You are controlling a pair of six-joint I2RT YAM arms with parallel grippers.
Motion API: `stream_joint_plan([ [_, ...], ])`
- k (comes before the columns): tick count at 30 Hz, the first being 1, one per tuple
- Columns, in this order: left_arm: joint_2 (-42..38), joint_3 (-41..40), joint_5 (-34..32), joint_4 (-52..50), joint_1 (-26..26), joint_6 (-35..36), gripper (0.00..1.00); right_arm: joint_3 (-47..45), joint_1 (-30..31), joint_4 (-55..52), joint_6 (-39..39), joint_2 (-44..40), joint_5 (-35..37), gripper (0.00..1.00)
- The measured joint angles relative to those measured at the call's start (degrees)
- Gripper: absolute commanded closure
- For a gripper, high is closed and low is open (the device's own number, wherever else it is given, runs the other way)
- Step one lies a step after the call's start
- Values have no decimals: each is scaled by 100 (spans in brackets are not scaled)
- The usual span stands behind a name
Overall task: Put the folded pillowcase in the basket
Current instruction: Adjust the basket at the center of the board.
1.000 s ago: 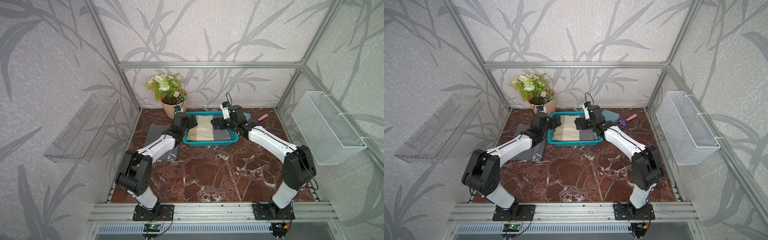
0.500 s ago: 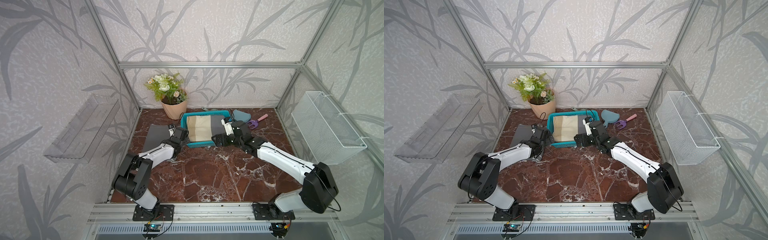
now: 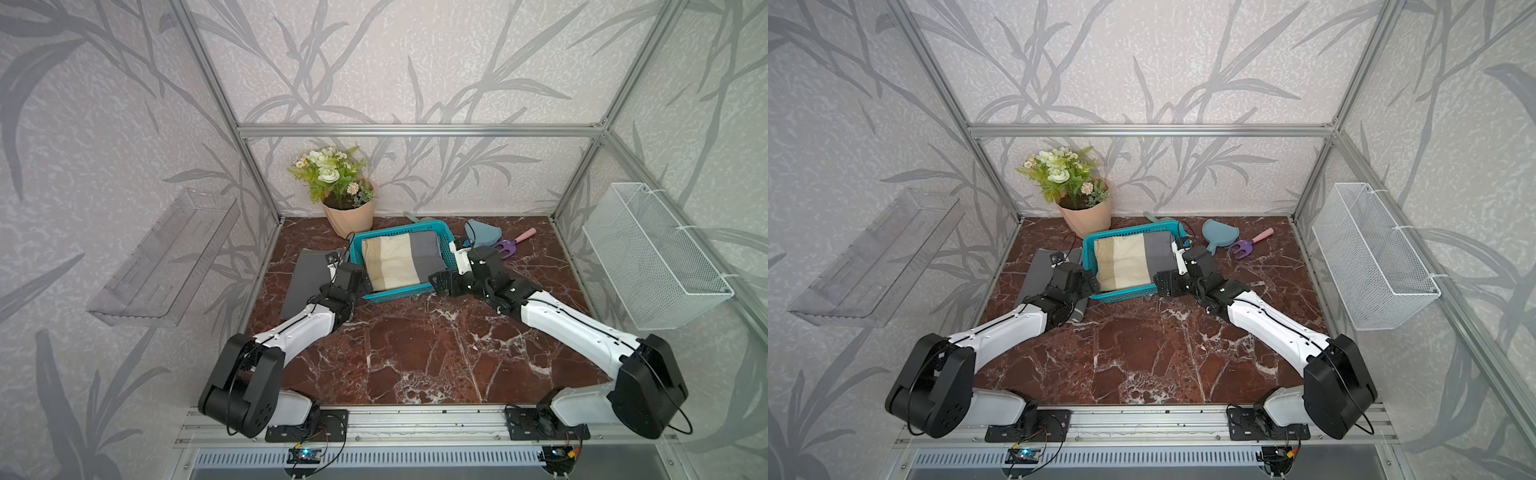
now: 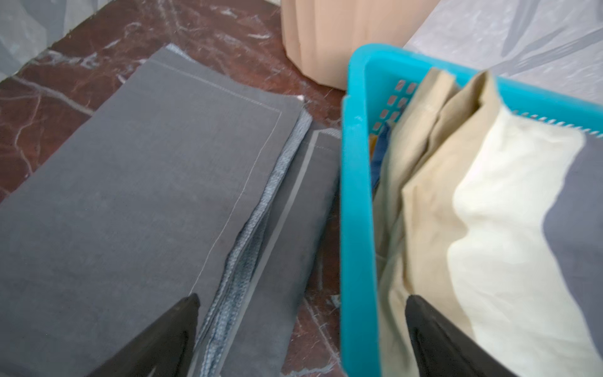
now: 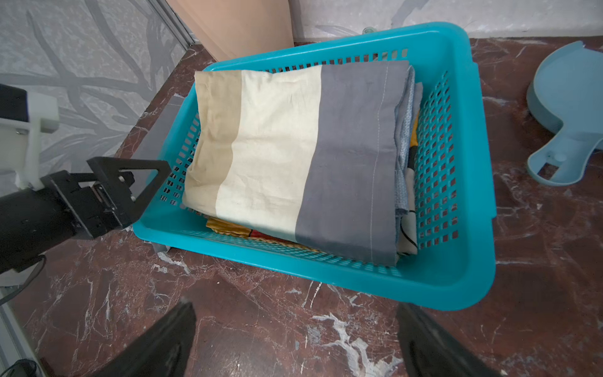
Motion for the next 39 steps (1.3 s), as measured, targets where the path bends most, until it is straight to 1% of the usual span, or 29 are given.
stream_joint_plan([
  [2, -55, 66, 122, 37, 0, 107, 0, 0, 72, 0, 0, 59, 4, 1],
  [3, -68, 109, 179, 35, 0, 138, 0, 0, 116, 0, -2, 76, 7, 5],
  [4, -85, 149, 208, 31, 0, 157, 0, 0, 175, 0, -11, 87, 9, 14],
  [5, -122, 170, 223, 24, 2, 168, 0, 0, 219, 11, -20, 96, 4, 25],
  [6, -190, 170, 216, -2, 2, 164, 0, 7, 247, 13, -39, 107, 7, 37],
  [7, -302, 168, 177, -72, 9, 146, 0, 17, 271, 11, -55, 129, 26, 52],
  [8, -431, 157, 138, -127, 28, 118, 0, 37, 297, 4, -74, 162, 63, 61],
  [9, -568, 153, 94, -190, 79, 74, 0, 61, 304, 0, -87, 216, 116, 61],
  [10, -675, 149, 52, -247, 155, 26, 0, 83, 282, -15, -90, 262, 170, 56],
  [11, -772, 149, 20, -304, 286, -28, 0, 140, 216, -61, -107, 337, 201, 46],
  [12, -828, 140, 4, -337, 433, -55, 0, 219, 116, -101, -83, 431, 236, 39],
  [15, -863, 13, 42, -339, 846, -162, 0, 719, -354, -334, -151, 861, 321, 28],
  [18, -802, -160, 168, -363, 1067, -243, 0, 1561, -901, -608, -258, 1486, 363, 22],
  [21, -573, -177, 321, -358, 1099, -291, 0, 2312, -1303, -774, -378, 2122, 330, 18],
  [24, -348, -179, 490, -361, 1134, -297, 0, 2865, -1517, -1023, -520, 2697, 280, 17],
  [27, -173, -181, 658, -363, 1172, -295, 0, 3294, -1576, -1305, -627, 3220, 208, 17],
  [30, -63, -229, 802, -356, 1222, -291, 0, 3560, -1585, -1552, -684, 3600, 111, 19],
  [32, -7, -280, 872, -354, 1235, -286, 0, 3617, -1585, -1668, -723, 3713, 59, 25],
  [34, 46, -328, 942, -352, 1244, -286, 0, 3648, -1585, -1755, -741, 3770, 37, 35],
  [36, 109, -356, 997, -354, 1244, -286, 0, 3751, -1589, -1821, -761, 3838, 33, 52],
  [37, 138, -358, 1025, -354, 1244, -286, 0, 3797, -1593, -1829, -758, 3873, 35, 59],
  [38, 162, -358, 1051, -352, 1244, -284, 0, 3823, -1604, -1827, -769, 3901, 35, 64],
  [39, 177, -363, 1080, -352, 1244, -284, 0, 3825, -1617, -1832, -745, 3923, 44, 66],
])
